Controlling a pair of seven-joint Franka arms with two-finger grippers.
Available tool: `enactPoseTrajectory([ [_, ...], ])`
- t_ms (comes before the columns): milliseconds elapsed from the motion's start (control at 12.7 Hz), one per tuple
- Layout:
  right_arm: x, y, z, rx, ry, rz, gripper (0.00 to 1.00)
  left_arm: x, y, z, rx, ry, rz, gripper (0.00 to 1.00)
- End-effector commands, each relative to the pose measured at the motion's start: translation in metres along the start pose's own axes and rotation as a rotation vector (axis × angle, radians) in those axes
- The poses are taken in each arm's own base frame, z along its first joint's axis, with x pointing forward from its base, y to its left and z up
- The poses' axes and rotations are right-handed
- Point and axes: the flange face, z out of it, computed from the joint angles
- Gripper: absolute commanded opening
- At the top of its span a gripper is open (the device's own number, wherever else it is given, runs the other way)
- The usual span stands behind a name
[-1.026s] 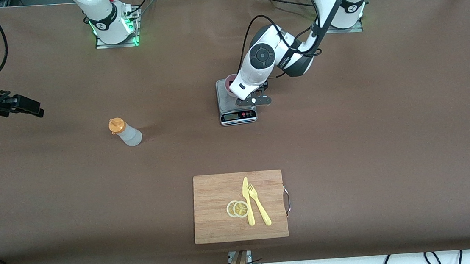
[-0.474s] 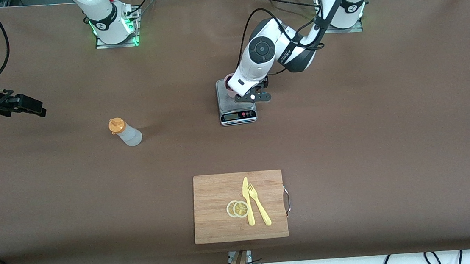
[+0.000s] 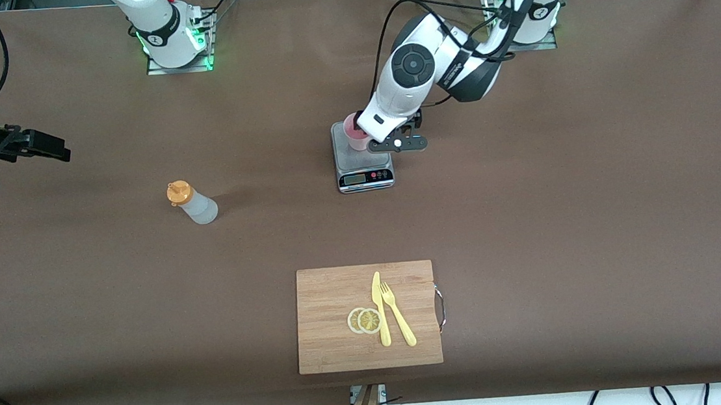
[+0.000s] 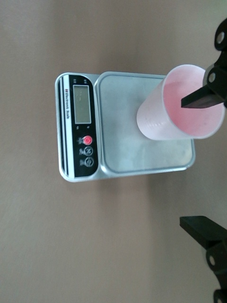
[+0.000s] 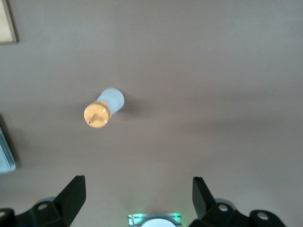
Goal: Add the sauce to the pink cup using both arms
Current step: 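Release the cup and withdraw the left gripper while the right gripper reaches out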
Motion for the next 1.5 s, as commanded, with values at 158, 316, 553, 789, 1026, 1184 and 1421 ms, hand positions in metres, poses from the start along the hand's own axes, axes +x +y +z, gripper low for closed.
enactPoseTrajectory([
  [158,-0.012,0.013,-0.004,0.022,-0.03,-0.226,1.0,0.032,-0.073,-0.09,-0.026,0.04,-0.119,1.0],
  [316,-0.018,0.016,0.003,0.029,-0.035,-0.298,1.0,0.047,-0.111,-0.134,-0.064,0.098,-0.19,1.0],
  [553,-0.017,0.031,0.027,0.11,-0.044,-0.457,0.99,0.061,-0.174,-0.176,-0.061,0.119,-0.285,1.0],
  [789,-0.018,0.059,0.086,0.285,-0.058,-0.638,0.97,0.065,-0.242,-0.215,0.025,0.175,-0.197,1.0],
  [1026,-0.011,0.081,0.128,0.384,0.014,-0.773,0.97,0.062,-0.323,-0.243,0.107,0.171,-0.14,1.0],
  [1184,-0.001,0.096,0.154,0.478,0.096,-0.872,0.97,0.064,-0.387,-0.255,0.097,0.164,-0.117,1.0],
  [1421,0.012,0.102,0.195,0.62,0.248,-0.993,0.97,0.061,-0.447,-0.265,0.09,0.163,-0.093,1.0],
])
